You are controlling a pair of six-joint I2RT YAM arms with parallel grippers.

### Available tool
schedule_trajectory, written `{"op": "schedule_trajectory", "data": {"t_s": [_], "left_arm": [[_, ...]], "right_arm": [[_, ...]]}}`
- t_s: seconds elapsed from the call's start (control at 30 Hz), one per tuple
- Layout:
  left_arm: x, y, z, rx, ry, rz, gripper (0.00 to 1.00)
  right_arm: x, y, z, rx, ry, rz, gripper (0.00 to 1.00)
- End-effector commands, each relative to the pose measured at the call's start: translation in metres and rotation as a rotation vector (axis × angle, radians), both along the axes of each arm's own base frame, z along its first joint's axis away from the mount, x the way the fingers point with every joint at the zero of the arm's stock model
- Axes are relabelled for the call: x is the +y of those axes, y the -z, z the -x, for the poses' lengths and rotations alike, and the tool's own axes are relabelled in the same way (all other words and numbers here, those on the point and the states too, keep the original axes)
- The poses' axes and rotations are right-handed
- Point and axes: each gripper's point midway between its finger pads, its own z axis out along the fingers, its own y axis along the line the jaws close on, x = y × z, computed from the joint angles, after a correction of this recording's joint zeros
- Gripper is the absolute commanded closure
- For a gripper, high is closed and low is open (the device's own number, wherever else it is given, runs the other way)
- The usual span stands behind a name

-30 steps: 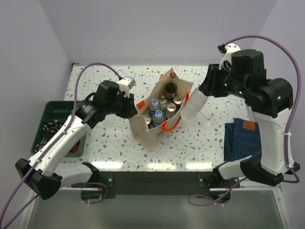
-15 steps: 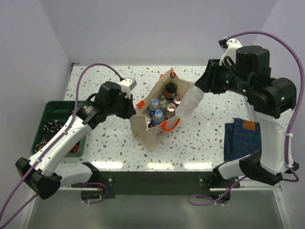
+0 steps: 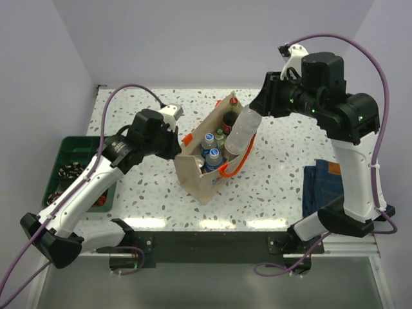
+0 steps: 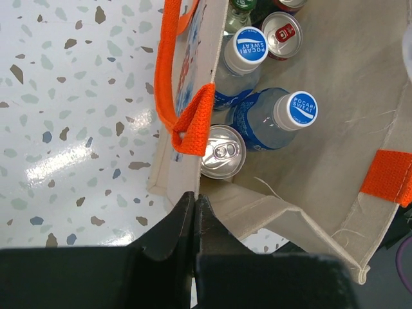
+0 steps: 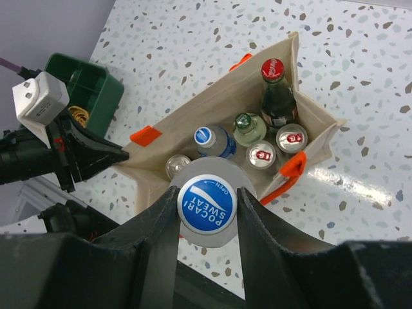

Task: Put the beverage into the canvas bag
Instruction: Place the drink in the canvas bag.

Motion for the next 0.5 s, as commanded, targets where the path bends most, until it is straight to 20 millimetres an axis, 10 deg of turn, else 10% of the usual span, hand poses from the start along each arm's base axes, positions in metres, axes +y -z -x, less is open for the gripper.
{"op": "schedule_trajectory", "data": {"t_s": [0.0,0.47], "left_arm": [[-0.001,-0.047,0.000,-0.099,0.001,0.064,1.00],[-0.002,-0.058,0.003,-0.116,0.010,0.087,1.00]], "right_arm": [[0.034,-0.055,-0.005,-0.183,-0.097,-0.146,1.00],[0.097,-0.023,0.010,-0.136,-0.239,-0.075,1.00]]}}
